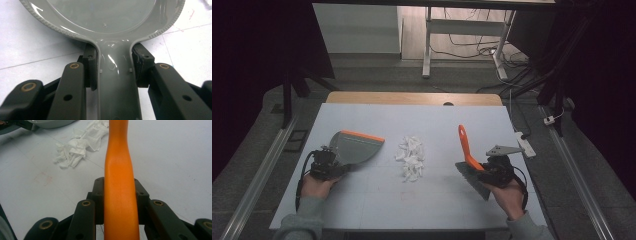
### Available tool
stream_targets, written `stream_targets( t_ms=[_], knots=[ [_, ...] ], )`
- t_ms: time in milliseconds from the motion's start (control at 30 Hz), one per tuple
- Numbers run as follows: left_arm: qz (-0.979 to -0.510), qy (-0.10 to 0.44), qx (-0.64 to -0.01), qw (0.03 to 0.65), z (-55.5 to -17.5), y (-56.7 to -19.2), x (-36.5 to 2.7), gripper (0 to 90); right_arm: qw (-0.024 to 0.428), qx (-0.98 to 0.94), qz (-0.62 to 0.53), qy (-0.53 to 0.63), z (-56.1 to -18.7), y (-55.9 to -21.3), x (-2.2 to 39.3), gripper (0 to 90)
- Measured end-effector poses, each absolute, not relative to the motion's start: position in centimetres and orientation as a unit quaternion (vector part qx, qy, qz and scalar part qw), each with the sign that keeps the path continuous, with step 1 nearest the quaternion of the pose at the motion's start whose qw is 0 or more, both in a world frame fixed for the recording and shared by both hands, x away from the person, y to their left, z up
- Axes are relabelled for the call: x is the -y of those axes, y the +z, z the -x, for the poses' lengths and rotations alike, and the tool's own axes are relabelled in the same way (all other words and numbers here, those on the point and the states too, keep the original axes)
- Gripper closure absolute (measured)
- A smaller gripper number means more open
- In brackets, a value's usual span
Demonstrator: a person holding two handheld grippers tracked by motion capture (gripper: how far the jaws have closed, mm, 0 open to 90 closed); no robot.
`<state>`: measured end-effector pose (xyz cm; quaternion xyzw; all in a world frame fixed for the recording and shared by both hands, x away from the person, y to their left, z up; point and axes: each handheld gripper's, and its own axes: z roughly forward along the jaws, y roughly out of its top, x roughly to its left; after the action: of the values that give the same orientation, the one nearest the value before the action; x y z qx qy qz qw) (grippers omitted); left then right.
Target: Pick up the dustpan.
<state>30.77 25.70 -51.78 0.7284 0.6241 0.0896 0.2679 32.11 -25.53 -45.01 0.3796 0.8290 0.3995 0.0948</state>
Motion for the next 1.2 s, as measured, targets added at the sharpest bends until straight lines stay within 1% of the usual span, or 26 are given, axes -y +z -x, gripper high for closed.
stream_targets(
  t_ms=[567,1033,1200],
  knots=[
    [-0.731,0.109,-0.603,0.302,-30.0,-50.8,-26.5,61.7,0.097,-0.828,-0.380,0.401,-32.0,-44.9,25.6,70.3],
    [-0.748,0.104,-0.572,0.321,-29.3,-50.3,-26.8,61.7,0.101,-0.825,-0.384,0.402,-32.0,-44.9,25.7,70.3],
    [-0.759,0.097,-0.551,0.333,-29.1,-50.1,-26.9,61.7,0.101,-0.825,-0.385,0.402,-32.0,-44.9,25.8,70.3]
  ],
)
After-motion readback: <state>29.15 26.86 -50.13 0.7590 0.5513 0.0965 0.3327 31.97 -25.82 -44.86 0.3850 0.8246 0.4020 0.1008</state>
